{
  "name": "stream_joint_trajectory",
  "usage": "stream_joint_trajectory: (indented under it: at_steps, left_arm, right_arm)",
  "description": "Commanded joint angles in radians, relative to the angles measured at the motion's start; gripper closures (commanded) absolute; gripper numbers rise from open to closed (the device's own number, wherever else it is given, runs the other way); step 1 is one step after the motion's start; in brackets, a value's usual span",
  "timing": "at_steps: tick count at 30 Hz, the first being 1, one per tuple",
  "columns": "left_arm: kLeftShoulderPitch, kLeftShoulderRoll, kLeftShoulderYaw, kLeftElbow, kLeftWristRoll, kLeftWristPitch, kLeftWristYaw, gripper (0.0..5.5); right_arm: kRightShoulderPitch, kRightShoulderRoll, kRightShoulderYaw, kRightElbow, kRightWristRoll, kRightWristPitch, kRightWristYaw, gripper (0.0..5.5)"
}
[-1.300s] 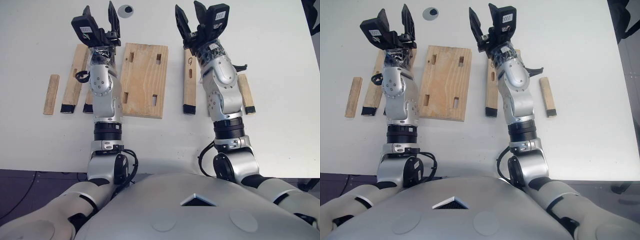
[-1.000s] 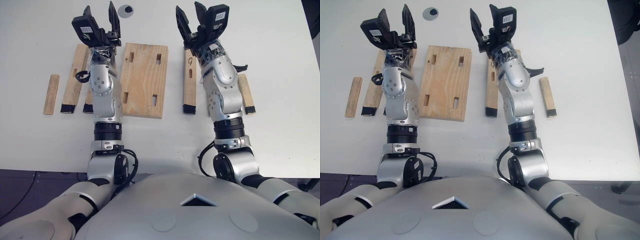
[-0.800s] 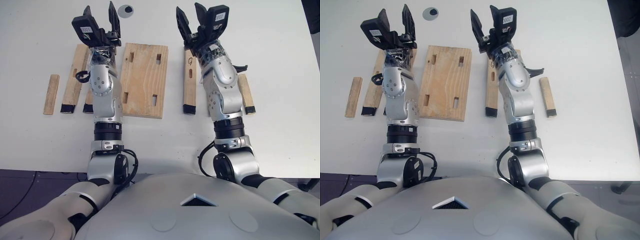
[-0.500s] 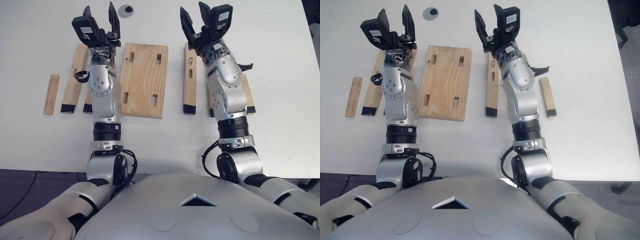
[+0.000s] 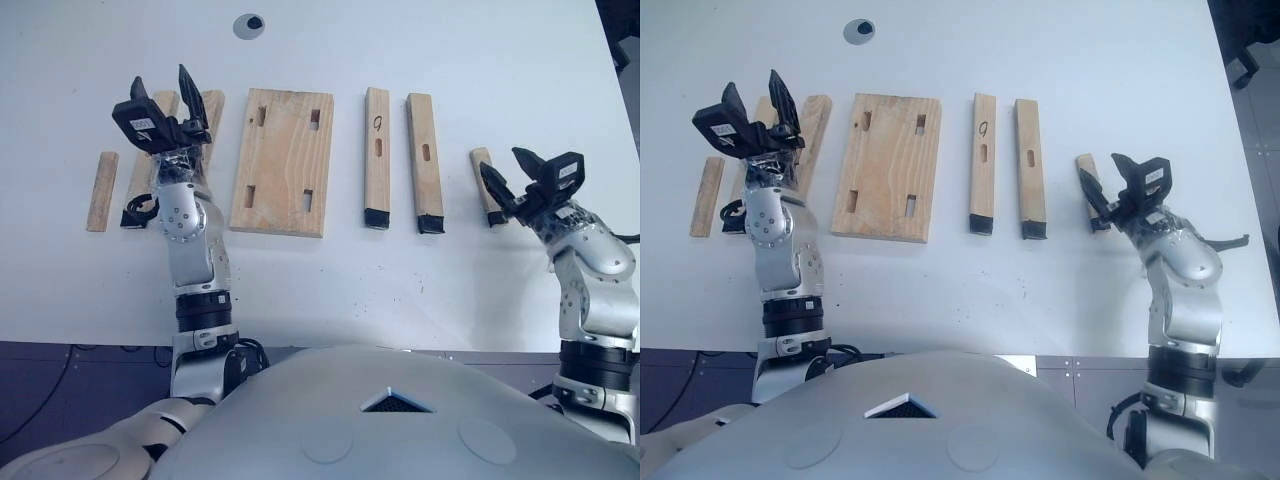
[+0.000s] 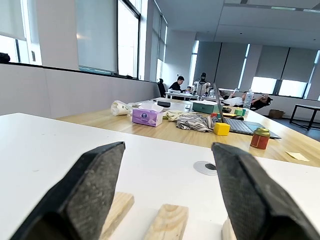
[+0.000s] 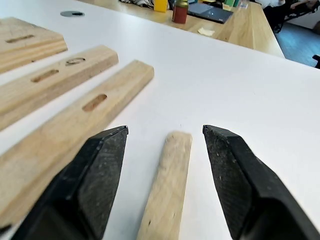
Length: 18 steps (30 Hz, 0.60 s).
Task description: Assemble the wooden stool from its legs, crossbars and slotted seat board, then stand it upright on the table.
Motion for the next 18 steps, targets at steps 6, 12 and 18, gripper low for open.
stream_joint_trajectory:
  at_steps: [6, 12, 18]
  left_arm:
    - [0.046, -0.003, 0.012, -0.062, 0.007, 0.044, 0.016, 2.32]
    - [0.054, -0.016, 0.010, -0.074, 0.013, 0.047, 0.031, 2.35]
    - [0.057, -0.024, -0.004, -0.114, -0.062, 0.096, -0.020, 2.35]
  right_arm:
    - [0.109, -0.059, 0.004, 0.018, -0.011, 0.058, 0.024, 2.73]
    - [0.094, -0.080, 0.016, 0.007, -0.017, 0.126, 0.027, 3.81]
    - [0.039, -0.077, 0.001, -0.020, 0.020, 0.142, 0.018, 4.20]
